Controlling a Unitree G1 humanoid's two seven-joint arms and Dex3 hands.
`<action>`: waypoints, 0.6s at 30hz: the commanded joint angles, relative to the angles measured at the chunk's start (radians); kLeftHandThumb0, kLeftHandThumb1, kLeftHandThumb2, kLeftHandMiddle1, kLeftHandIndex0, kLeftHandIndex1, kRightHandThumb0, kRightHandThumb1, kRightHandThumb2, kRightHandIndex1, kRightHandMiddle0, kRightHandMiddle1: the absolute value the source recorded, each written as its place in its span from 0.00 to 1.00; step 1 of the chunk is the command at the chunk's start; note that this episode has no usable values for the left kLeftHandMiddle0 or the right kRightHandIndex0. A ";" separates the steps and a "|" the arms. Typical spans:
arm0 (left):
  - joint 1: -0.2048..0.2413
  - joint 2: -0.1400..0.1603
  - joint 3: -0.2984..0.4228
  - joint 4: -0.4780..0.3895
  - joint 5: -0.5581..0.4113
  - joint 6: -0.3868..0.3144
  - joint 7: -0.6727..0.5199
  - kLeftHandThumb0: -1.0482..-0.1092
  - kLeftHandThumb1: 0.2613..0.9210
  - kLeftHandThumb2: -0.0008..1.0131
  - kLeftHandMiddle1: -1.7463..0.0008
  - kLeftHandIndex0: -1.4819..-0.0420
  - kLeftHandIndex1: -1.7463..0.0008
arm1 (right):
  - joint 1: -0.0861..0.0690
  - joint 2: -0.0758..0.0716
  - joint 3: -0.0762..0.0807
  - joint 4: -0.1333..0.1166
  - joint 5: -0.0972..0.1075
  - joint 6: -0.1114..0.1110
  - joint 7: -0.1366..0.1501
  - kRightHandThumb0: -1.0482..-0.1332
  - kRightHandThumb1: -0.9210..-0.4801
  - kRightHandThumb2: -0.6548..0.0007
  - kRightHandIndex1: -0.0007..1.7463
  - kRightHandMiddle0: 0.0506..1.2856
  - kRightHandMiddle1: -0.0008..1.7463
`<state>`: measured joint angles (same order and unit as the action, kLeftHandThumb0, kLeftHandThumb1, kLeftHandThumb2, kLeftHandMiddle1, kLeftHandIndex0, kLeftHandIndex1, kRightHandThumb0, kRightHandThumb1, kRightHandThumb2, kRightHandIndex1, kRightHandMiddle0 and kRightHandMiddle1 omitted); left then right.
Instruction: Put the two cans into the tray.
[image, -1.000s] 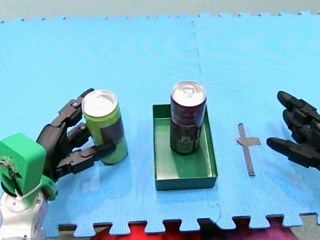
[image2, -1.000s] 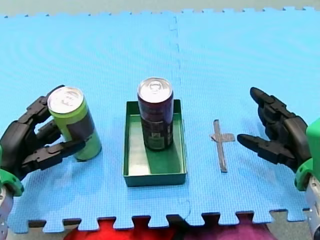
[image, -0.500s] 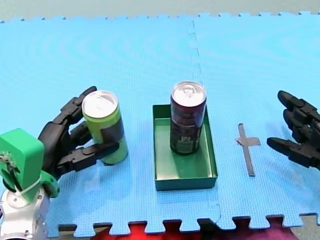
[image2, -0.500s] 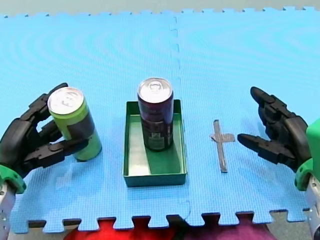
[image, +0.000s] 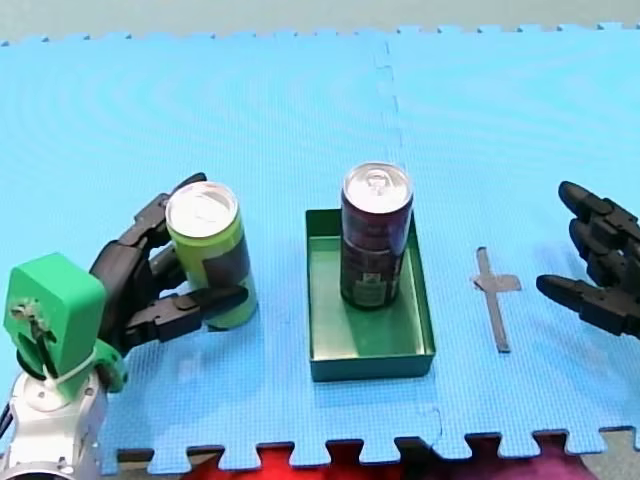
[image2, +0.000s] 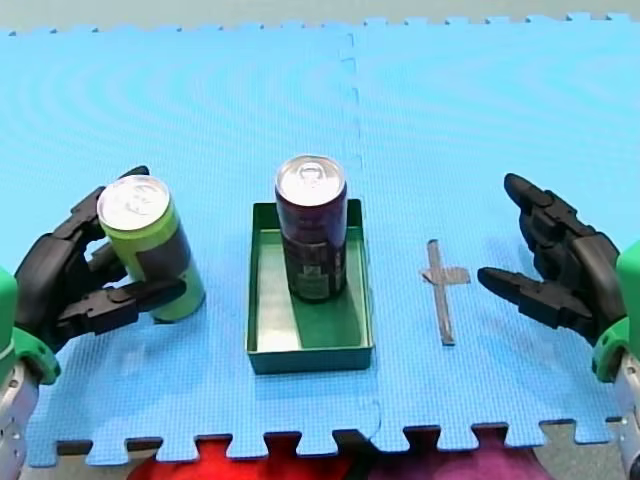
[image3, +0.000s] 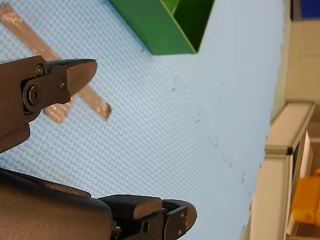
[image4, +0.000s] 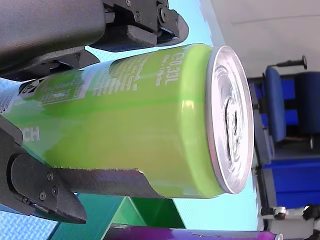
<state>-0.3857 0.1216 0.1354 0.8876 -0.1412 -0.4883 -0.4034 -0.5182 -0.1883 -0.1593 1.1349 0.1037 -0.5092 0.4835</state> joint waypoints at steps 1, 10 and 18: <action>0.000 0.005 -0.003 -0.001 0.002 -0.006 -0.005 0.06 0.61 0.01 1.00 0.88 1.00 | -0.007 -0.007 -0.004 0.004 0.003 -0.006 0.001 0.00 0.00 0.89 0.00 0.15 0.00; 0.002 0.020 -0.023 0.005 0.026 -0.030 -0.020 0.00 0.67 0.01 1.00 0.89 1.00 | -0.009 -0.007 -0.009 0.004 0.006 -0.007 0.006 0.00 0.00 0.88 0.00 0.15 0.00; -0.005 0.015 -0.028 0.003 0.028 -0.023 -0.013 0.00 0.70 0.01 1.00 0.89 1.00 | -0.010 -0.007 -0.012 0.008 0.007 -0.009 0.007 0.00 0.00 0.88 0.00 0.15 0.00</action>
<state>-0.3867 0.1359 0.1106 0.8922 -0.1175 -0.5137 -0.4172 -0.5230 -0.1903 -0.1680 1.1403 0.1085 -0.5126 0.4899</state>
